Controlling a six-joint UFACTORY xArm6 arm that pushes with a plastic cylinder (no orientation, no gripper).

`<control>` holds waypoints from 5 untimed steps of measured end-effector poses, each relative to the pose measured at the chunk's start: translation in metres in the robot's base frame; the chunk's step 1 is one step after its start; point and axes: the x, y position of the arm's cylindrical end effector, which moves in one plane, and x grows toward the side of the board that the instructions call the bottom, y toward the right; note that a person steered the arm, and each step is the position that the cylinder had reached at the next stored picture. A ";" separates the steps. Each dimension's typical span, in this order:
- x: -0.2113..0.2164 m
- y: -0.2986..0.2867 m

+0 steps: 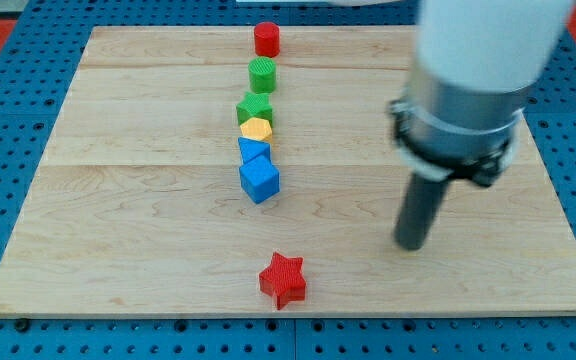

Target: Place the yellow heart vertically below the blue cube

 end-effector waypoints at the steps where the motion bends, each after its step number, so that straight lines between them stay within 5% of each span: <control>1: -0.077 0.062; 3: -0.156 0.119; 5: -0.118 0.054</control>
